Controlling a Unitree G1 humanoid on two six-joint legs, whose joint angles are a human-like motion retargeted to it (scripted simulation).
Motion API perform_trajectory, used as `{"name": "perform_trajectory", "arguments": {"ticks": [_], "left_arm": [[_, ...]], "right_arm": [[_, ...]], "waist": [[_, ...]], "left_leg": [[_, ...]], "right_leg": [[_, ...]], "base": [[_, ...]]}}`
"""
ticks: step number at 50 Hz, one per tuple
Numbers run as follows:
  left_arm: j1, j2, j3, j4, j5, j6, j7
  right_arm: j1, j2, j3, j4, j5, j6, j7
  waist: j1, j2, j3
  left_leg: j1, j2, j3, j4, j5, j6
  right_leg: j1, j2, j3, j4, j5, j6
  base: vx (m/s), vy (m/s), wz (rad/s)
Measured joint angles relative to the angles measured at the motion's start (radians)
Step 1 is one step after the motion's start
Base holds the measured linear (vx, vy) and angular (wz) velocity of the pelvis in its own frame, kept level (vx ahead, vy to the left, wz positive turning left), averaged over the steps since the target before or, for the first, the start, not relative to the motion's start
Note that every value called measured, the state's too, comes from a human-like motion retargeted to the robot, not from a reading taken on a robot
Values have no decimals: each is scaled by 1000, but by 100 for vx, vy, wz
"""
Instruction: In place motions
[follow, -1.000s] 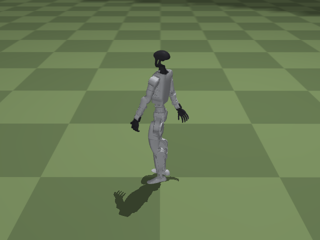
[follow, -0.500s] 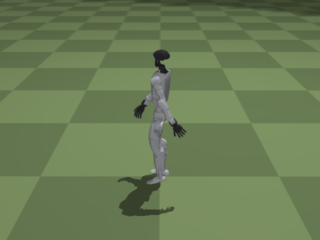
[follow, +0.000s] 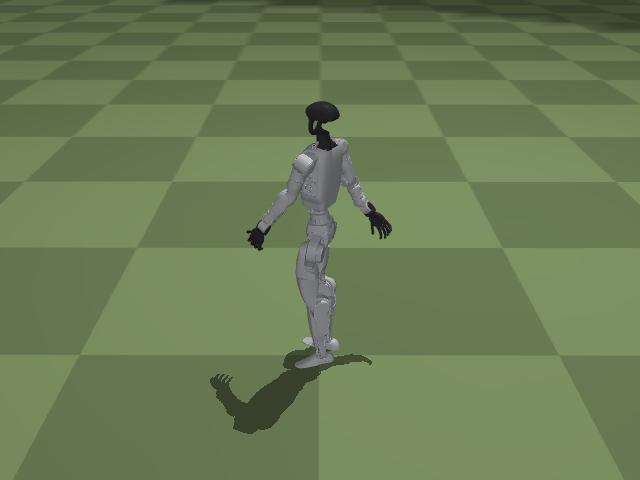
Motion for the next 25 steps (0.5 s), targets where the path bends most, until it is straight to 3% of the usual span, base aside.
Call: {"name": "perform_trajectory", "arguments": {"ticks": [8, 14, 18, 20, 25], "left_arm": [[16, -17, -26, 42, 74, -3, -115], [130, -11, -26, 261, 178, 5, -31], [257, 2, 52, 402, 231, 62, 97], [355, 20, 106, 409, 242, 88, 120], [611, 95, 249, 409, 226, 79, 44]], "right_arm": [[2, 36, 20, 0, 111, 26, -16], [-160, 129, 166, -8, 24, -26, 38], [-278, 182, 243, -118, -45, -72, 98], [-346, 200, 283, -183, -60, -96, 117], [-502, 244, 331, -336, -58, -151, 138]], "waist": [[32, 11, 0], [67, 20, 0], [78, 24, 8], [142, 23, 9], [128, 28, 15]], "left_leg": [[-12, -7, -17, 1, 4, 4], [-29, -23, -70, 8, 13, 13], [-36, -38, -124, 12, 21, 18], [-29, -35, -83, 9, 18, 14], [-33, -44, -121, 11, 24, 15]], "right_leg": [[-2, -9, -18, -2, -3, -6], [13, -26, -70, -3, -17, -3], [29, -39, -115, -6, -26, 2], [33, -33, -65, -4, -33, 2], [34, -35, -83, -1, -38, 0]], "base": [[0, 1, 7], [-2, 6, 47], [-1, 7, 59], [0, 4, -45], [0, 1, 26]]}}
